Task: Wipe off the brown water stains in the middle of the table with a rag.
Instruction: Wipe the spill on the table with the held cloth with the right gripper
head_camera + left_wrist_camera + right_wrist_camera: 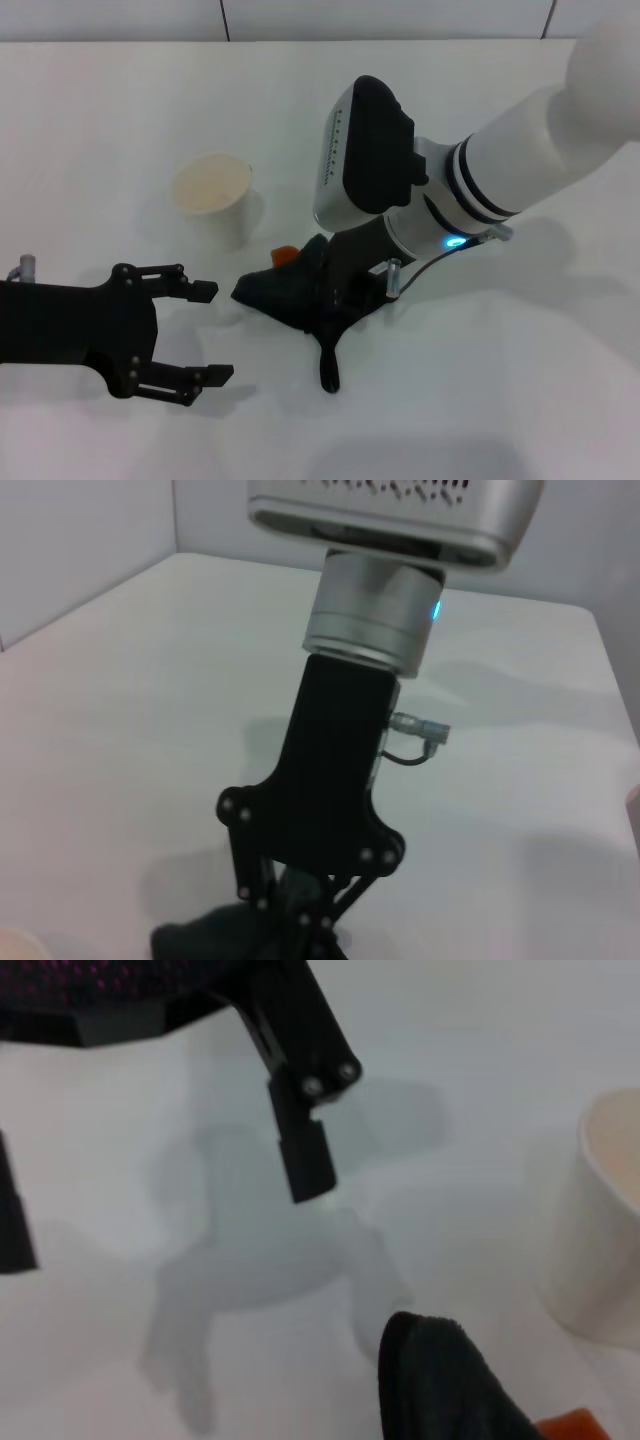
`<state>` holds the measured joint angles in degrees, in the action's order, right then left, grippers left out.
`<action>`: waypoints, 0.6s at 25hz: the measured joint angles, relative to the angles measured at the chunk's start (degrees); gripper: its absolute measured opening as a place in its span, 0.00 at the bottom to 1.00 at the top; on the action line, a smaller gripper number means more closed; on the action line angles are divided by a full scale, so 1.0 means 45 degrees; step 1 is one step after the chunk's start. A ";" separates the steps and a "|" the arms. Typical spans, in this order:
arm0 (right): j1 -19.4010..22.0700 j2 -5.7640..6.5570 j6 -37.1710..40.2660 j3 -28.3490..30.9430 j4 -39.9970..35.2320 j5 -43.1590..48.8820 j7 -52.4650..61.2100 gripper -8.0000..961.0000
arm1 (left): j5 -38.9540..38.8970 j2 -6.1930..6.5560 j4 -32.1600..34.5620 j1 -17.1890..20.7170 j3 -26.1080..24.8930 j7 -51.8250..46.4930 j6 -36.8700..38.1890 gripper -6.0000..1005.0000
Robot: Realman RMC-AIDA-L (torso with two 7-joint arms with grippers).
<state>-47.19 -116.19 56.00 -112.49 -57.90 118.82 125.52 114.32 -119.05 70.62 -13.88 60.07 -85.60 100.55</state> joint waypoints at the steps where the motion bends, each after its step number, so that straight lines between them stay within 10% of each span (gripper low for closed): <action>1: 0.0000 0.0000 0.0000 0.0000 0.0000 0.0000 0.0000 0.08 | 0.0000 -0.0002 0.0002 0.0036 0.0018 0.0009 0.0006 0.89; 15: -0.0259 0.0056 -0.2192 -0.0047 0.1324 0.0461 0.0037 0.08 | 0.0040 -0.0011 0.0018 0.0096 0.0070 0.0038 0.0096 0.89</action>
<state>-48.35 -115.94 46.14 -112.70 -51.94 120.90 125.68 114.50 -119.09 70.70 -13.44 60.38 -85.43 100.98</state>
